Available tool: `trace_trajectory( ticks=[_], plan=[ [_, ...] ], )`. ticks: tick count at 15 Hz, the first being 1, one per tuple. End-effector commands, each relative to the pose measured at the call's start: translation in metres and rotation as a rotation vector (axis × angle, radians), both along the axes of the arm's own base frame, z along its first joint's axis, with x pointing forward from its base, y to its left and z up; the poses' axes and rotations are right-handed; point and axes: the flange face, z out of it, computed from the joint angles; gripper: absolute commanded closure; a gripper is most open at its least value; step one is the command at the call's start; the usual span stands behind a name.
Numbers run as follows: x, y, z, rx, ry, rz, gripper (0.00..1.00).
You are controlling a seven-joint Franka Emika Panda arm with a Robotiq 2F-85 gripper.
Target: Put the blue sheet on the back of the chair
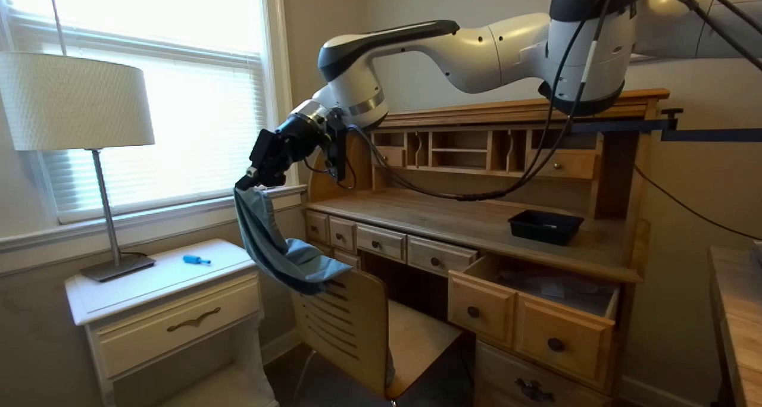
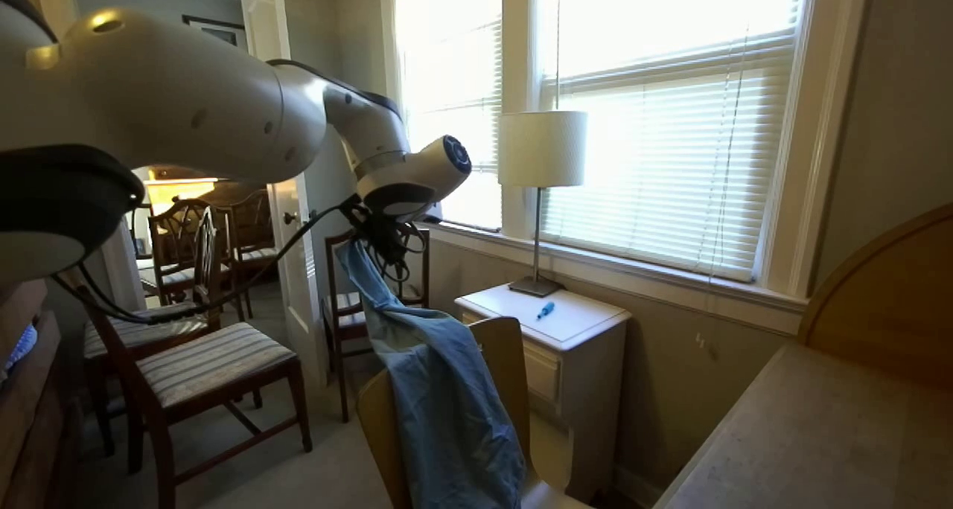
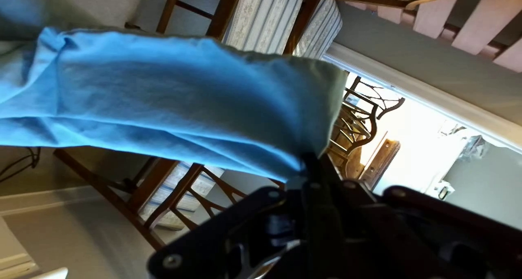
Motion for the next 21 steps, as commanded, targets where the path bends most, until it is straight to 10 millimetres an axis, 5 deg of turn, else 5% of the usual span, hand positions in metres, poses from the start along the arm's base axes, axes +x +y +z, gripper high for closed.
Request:
trace_trajectory(
  ticks=[1, 8, 16, 21],
  plan=[
    [0.0, 0.0, 0.002, 0.001, -0.002, -0.001, 0.99],
    [0.002, 0.008, 0.019, -0.01, -0.09, 0.052, 1.0],
    [-0.02, 0.066, 0.129, -0.099, -0.409, 0.315, 1.0],
    [-0.049, 0.11, 0.179, -0.142, -0.61, 0.497, 1.0]
  ],
)
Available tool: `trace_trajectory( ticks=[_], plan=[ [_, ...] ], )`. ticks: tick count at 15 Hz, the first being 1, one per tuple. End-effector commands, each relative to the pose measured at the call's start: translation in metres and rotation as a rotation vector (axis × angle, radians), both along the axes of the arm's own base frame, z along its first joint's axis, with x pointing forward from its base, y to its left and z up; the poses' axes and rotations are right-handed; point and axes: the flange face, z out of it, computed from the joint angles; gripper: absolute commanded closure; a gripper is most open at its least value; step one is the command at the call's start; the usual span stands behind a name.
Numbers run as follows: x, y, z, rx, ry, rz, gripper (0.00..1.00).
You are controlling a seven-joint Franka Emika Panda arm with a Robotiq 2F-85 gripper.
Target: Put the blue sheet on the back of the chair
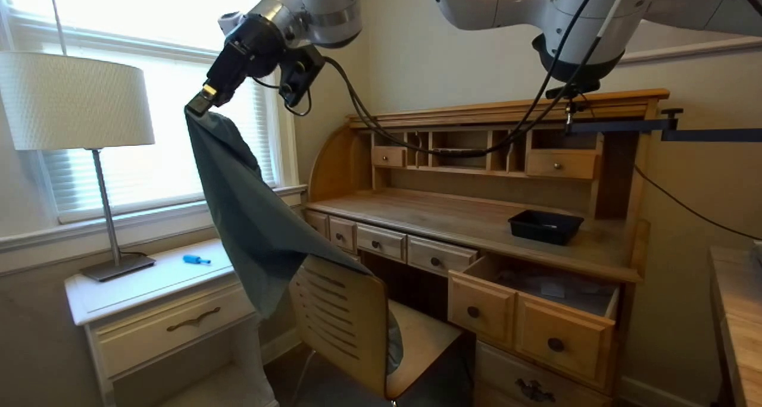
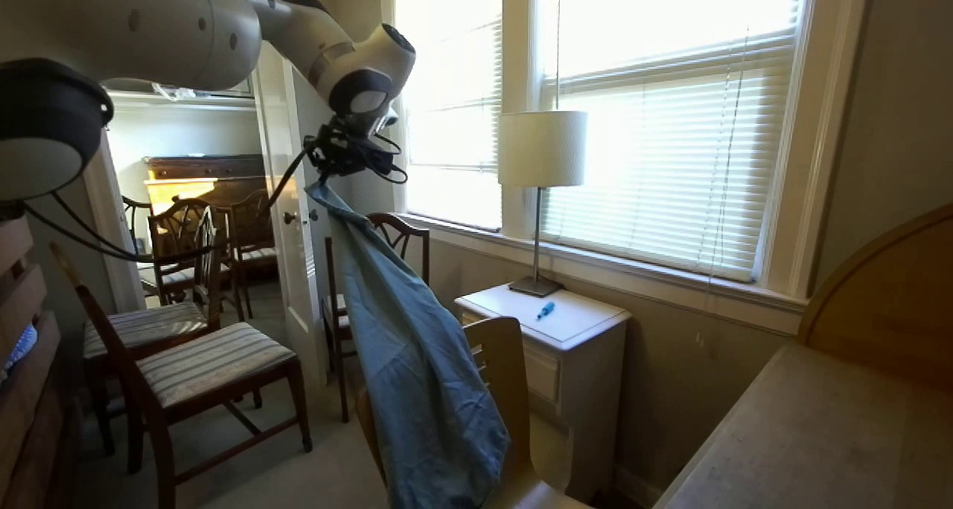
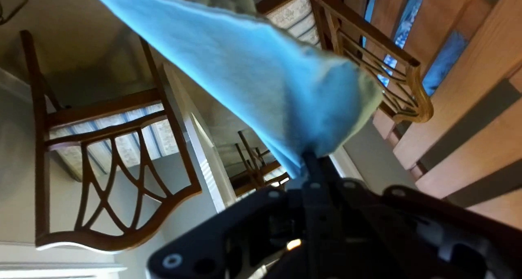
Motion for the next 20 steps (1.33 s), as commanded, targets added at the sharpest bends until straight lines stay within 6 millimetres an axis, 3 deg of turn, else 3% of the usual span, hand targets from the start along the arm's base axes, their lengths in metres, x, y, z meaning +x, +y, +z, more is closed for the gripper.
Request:
trace_trajectory(
  ticks=[1, 5, 14, 20],
  plan=[
    [-0.019, 0.025, 0.033, -0.058, -0.157, 0.132, 1.0],
    [-0.013, 0.029, 0.015, -0.079, -0.255, 0.179, 1.0],
    [-0.013, 0.026, 0.013, -0.102, -0.245, 0.173, 1.0],
    [-0.014, 0.034, -0.036, -0.106, -0.239, 0.243, 1.0]
  ],
)
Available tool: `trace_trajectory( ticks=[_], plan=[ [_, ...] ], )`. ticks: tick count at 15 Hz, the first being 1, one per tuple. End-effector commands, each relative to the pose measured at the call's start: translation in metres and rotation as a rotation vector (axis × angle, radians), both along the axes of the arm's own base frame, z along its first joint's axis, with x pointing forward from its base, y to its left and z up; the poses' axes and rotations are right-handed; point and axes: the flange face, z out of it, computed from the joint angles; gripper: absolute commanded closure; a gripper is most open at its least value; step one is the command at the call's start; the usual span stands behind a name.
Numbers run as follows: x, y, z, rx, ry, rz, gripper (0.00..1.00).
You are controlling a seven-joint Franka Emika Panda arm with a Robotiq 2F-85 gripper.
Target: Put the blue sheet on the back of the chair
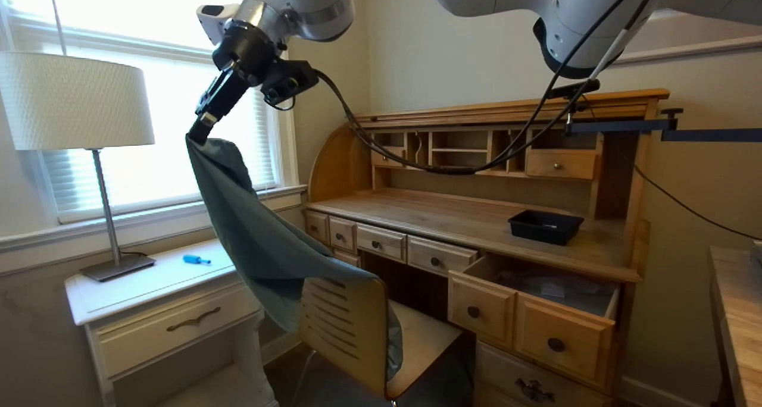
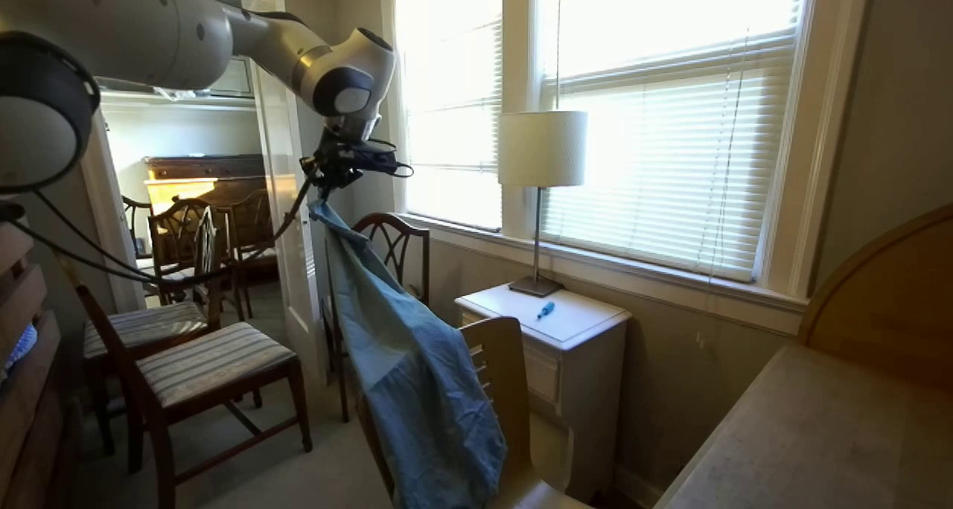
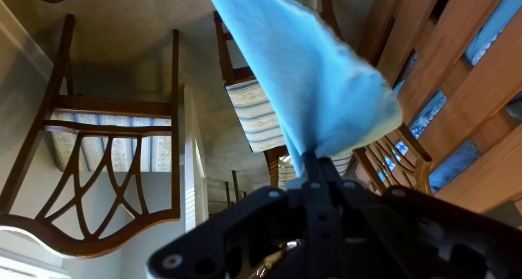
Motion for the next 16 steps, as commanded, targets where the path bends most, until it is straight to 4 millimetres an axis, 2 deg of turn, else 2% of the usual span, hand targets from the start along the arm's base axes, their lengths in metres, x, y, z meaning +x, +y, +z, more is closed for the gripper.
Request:
trace_trajectory(
  ticks=[1, 9, 12, 16],
  plan=[
    [-0.008, 0.014, -0.027, -0.001, 0.014, 0.06, 1.0],
    [-0.047, 0.037, -0.091, -0.137, 0.21, 0.171, 1.0],
    [-0.052, 0.037, -0.1, -0.116, 0.273, 0.185, 1.0],
    [-0.037, 0.025, -0.096, -0.137, 0.246, 0.086, 1.0]
  ],
)
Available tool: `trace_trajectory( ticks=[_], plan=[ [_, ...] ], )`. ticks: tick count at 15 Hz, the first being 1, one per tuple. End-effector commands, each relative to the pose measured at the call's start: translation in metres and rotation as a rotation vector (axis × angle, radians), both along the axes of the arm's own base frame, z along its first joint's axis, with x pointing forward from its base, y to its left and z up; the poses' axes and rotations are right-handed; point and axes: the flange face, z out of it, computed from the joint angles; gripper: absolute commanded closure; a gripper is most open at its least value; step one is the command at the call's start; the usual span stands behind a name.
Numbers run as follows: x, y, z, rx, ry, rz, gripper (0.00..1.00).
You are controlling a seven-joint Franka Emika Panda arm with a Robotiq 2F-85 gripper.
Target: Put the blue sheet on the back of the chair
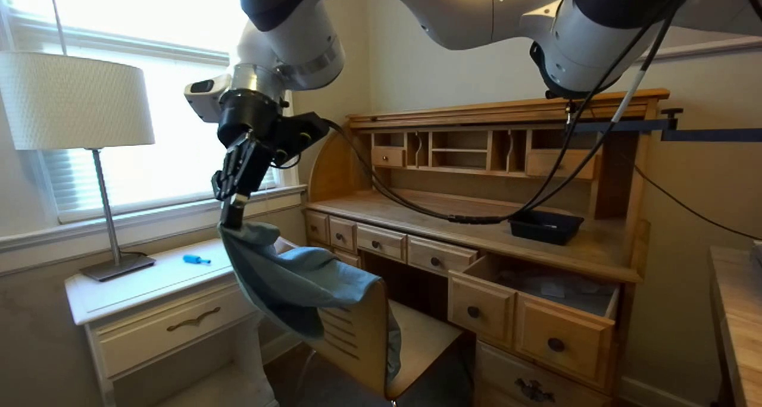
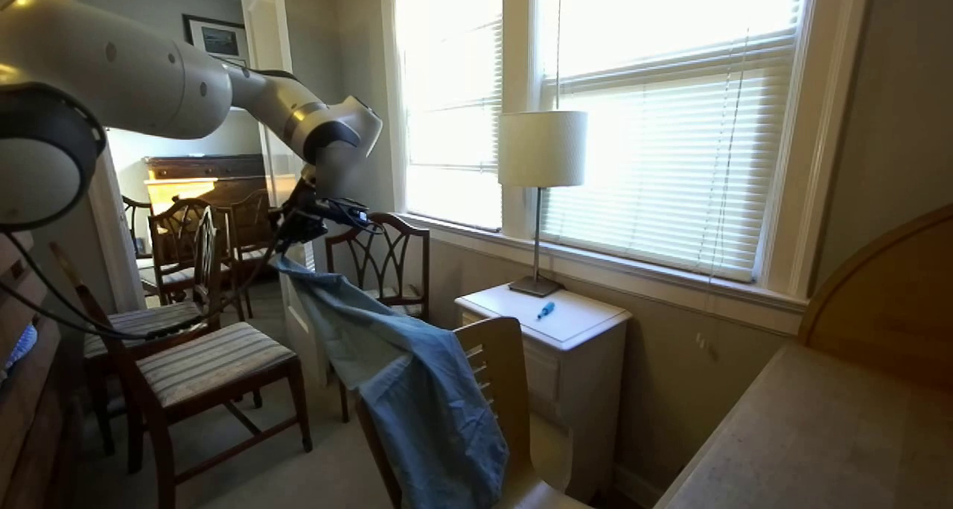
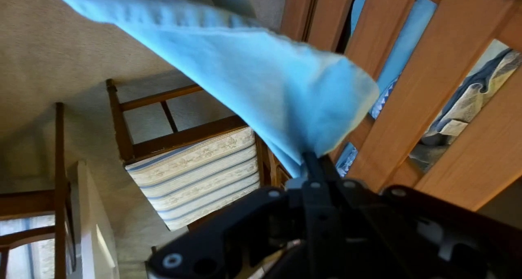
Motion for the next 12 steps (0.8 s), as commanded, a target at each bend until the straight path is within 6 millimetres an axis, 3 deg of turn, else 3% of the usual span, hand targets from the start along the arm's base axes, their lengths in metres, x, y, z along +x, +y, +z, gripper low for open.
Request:
trace_trajectory(
  ticks=[1, 7, 12],
  plan=[
    [0.015, -0.009, 0.011, -0.009, -0.038, -0.103, 1.0],
    [0.046, -0.025, 0.014, -0.071, -0.226, -0.25, 1.0],
    [0.056, -0.036, -0.008, -0.181, -0.322, -0.283, 1.0]
  ],
)
